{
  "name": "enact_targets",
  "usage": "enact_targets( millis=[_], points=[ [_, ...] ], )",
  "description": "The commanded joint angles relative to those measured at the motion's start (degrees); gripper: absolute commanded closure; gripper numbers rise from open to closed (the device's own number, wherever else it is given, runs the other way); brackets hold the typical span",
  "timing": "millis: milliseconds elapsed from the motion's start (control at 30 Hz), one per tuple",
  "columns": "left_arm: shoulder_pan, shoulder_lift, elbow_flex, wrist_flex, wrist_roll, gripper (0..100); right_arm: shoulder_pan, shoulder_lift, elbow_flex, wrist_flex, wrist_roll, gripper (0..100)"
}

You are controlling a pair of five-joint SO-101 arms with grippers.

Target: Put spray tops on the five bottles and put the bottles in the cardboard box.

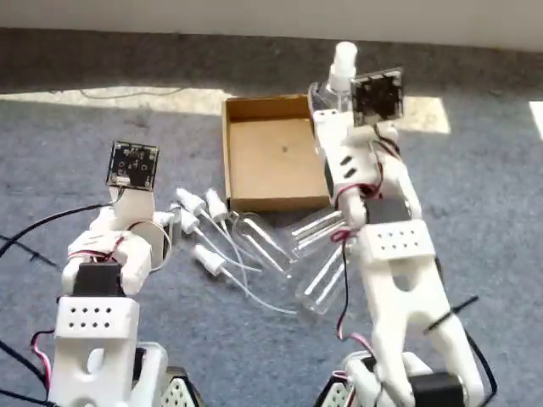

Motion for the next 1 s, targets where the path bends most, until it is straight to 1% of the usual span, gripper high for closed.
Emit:
enact_targets(
  millis=[0, 67, 133, 233, 333, 500, 967],
  points=[
    [-1.0, -0.7, 5.1, -8.1, 0.5, 82, 1.0, 15.3, -15.3, -4.4, 5.6, 99.4],
    [-1.0, -0.7, 6.1, -10.2, 0.4, 82, 1.9, 21.0, -20.2, -7.4, 4.0, 99.4],
    [-0.9, -0.7, 7.3, -10.9, 0.4, 82, 2.2, 25.6, -23.3, -9.5, 0.9, 99.4],
    [-0.9, -0.7, 8.0, -12.7, 0.4, 82, 2.5, 31.4, -26.2, -11.9, -3.7, 99.4],
    [-0.9, -0.7, 8.0, -12.7, 0.4, 82, 2.5, 36.5, -27.4, -15.1, -6.1, 99.4],
    [-0.9, -0.3, 8.0, -12.7, 0.4, 82, 2.7, 42.9, -27.4, -19.9, -6.2, 99.4],
    [-0.9, -0.2, 8.1, -12.7, 0.4, 82, 2.7, 51.1, -27.5, -31.3, -6.1, 99.4]
  ],
)
